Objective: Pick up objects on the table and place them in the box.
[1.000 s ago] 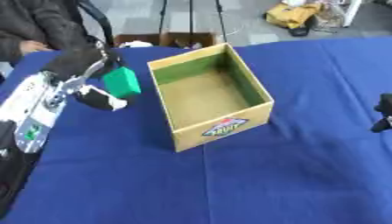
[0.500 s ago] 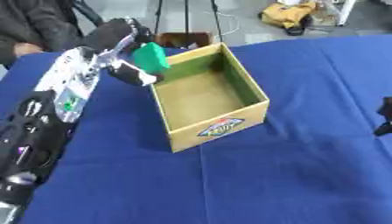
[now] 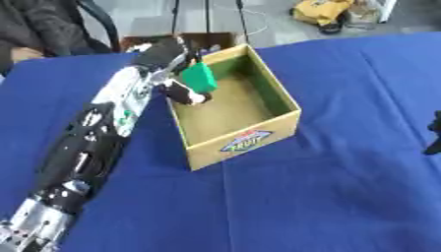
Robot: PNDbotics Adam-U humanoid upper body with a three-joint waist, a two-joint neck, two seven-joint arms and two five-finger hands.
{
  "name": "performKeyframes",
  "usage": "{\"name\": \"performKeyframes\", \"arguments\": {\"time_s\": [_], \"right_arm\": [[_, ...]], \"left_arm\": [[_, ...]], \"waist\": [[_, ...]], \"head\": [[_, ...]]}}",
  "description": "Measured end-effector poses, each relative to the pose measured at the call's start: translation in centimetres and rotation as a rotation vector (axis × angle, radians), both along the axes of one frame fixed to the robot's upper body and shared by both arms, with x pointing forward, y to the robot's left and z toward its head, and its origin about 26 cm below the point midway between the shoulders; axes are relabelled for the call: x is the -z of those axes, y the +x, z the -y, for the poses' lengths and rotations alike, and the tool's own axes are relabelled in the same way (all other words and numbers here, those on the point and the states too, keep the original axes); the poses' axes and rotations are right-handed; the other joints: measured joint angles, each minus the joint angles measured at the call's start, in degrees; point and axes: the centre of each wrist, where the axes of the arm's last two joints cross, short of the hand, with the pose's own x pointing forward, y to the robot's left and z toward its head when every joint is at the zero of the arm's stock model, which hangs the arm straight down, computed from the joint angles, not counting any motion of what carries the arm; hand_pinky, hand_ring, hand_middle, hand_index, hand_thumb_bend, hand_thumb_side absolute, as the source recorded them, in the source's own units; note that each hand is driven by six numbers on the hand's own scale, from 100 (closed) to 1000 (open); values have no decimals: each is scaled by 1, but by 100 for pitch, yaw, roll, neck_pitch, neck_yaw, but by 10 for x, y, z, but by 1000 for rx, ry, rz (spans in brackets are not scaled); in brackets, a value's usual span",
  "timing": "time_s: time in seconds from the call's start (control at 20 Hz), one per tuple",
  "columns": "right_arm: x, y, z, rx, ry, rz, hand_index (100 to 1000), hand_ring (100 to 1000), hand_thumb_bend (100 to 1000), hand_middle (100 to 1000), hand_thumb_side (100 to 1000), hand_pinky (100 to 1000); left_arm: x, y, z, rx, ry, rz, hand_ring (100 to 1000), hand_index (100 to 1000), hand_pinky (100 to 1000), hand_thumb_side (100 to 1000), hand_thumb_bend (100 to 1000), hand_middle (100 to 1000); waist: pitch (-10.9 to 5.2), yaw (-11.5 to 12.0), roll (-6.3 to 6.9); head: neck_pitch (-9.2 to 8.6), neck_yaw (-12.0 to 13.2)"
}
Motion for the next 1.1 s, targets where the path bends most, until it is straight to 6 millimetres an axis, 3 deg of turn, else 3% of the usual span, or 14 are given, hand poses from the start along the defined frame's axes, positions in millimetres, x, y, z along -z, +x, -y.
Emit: {"name": "performKeyframes", "arguments": {"time_s": [0.15,0.25,0.35,0.4,0.6,0.75,0.9,1.1], "right_arm": [[0,0,-1,-2,3,-1,751,429,414,576,606,482],[0,0,-1,-3,4,0,751,429,414,576,606,481],[0,0,-1,-3,4,0,751,429,414,576,606,481],[1,0,-1,-3,4,-1,750,429,415,576,606,481],[1,1,-1,-3,4,-4,751,429,414,576,606,481],[1,1,-1,-2,4,-4,750,429,415,576,606,481],[2,1,-1,-1,5,-4,749,429,415,575,605,481],[4,-1,0,4,6,-10,749,430,414,576,606,481]], "left_arm": [[5,0,4,30,1,-23,449,536,531,428,464,375],[5,0,4,44,-2,-31,531,644,583,667,804,479],[6,-1,5,62,-8,-35,558,669,602,752,936,508],[6,-2,6,72,-14,-34,600,700,631,859,1000,552],[9,-4,8,110,-45,-34,676,740,674,959,1000,629],[9,-6,8,130,-85,-21,667,729,666,946,982,617],[5,-14,8,151,-200,26,650,708,654,907,819,597],[-7,-37,-6,174,-416,96,646,692,646,883,721,589]], "waist": [[1,2,-2],[1,7,-4],[1,16,-6],[1,22,-7],[1,41,-15],[0,52,-20],[-6,103,-32],[-26,223,-42]], "head": [[-4,0],[-6,1],[-9,1],[-9,1],[-10,1],[-10,-3],[-10,-19],[-9,-75]]}}
